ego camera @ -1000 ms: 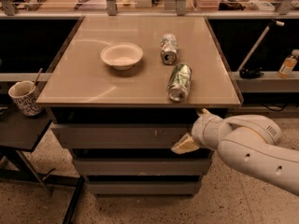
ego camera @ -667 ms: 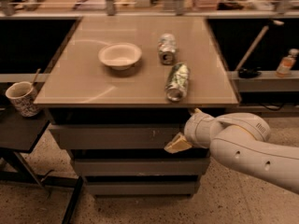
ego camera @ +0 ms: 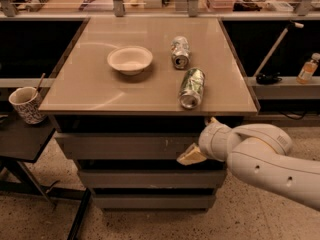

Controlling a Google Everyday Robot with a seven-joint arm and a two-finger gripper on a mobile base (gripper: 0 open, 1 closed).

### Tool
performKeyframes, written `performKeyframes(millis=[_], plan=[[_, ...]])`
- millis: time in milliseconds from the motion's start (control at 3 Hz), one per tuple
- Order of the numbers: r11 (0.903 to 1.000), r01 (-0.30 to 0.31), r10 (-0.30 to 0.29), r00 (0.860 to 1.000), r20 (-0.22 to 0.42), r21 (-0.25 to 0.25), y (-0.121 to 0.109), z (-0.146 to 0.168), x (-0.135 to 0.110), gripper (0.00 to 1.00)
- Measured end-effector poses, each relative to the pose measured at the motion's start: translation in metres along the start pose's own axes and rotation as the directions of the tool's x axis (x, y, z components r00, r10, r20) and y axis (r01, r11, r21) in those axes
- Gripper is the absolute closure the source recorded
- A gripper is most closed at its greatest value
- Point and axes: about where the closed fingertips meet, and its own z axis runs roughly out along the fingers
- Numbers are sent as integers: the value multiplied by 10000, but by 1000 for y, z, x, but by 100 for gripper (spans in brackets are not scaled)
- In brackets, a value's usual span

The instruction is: Open top drawer

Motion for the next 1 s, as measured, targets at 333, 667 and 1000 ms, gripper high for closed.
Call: performKeyframes(millis=[333,667,1000], plan=[[10000,-1,1,10000,1,-3,1,-1,1,0],[9998,-45,47,10000,74,-175,9,5,-1,0],[9998,-48,49,10000,78,-176,10,4,0,0]])
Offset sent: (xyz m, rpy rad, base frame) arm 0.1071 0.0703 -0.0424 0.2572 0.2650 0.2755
